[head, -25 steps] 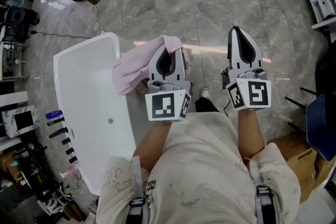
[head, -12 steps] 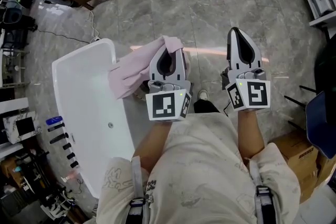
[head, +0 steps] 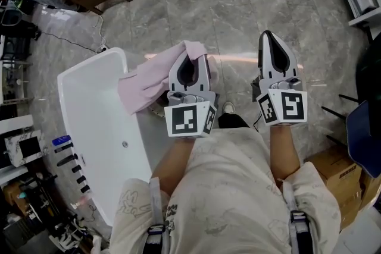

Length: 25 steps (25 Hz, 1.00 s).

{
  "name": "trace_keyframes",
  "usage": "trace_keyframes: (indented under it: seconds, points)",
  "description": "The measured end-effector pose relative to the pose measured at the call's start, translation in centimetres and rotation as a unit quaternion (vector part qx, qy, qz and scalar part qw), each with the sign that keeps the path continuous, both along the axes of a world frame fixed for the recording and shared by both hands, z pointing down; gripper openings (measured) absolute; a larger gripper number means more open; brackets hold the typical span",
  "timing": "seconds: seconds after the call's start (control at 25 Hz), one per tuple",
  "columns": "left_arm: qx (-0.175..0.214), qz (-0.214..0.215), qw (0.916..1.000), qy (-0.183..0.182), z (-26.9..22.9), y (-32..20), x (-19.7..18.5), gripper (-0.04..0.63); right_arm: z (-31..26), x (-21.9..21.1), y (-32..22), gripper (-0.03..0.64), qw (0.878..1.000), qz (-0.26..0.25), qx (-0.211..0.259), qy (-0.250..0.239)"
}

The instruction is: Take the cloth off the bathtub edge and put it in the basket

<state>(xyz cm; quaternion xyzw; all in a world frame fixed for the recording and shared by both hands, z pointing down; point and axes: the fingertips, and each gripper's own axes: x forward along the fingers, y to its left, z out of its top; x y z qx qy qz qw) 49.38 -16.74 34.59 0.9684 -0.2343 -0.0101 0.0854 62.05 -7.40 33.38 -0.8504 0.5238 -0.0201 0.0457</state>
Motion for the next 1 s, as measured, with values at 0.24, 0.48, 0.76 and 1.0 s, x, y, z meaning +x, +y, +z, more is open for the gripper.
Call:
trace_keyframes:
  seconds: [0.24,0.48,0.76,1.0]
  points:
    - [0.002,-0.002,1.0000,0.003,-0.7,0.8,0.4,0.014,-0.4,0.4,0.5,-0.011,1.000,-0.003,0.002,-0.001]
    - [0.000,-0.004,0.9999,0.010,-1.1,1.0,0.5,0.014,-0.2,0.0,0.0,-0.011,1.000,-0.011,0.001,-0.002]
    - [-0.004,0.000,0.9999,0.011,-0.9,1.1,0.4,0.014,-0.4,-0.3,-0.2,-0.011,1.000,-0.012,0.002,0.000]
    - [-0.009,0.010,0.9998,0.012,-0.9,1.5,0.7,0.014,-0.5,-0.2,0.6,-0.011,1.000,-0.001,0.000,0.001]
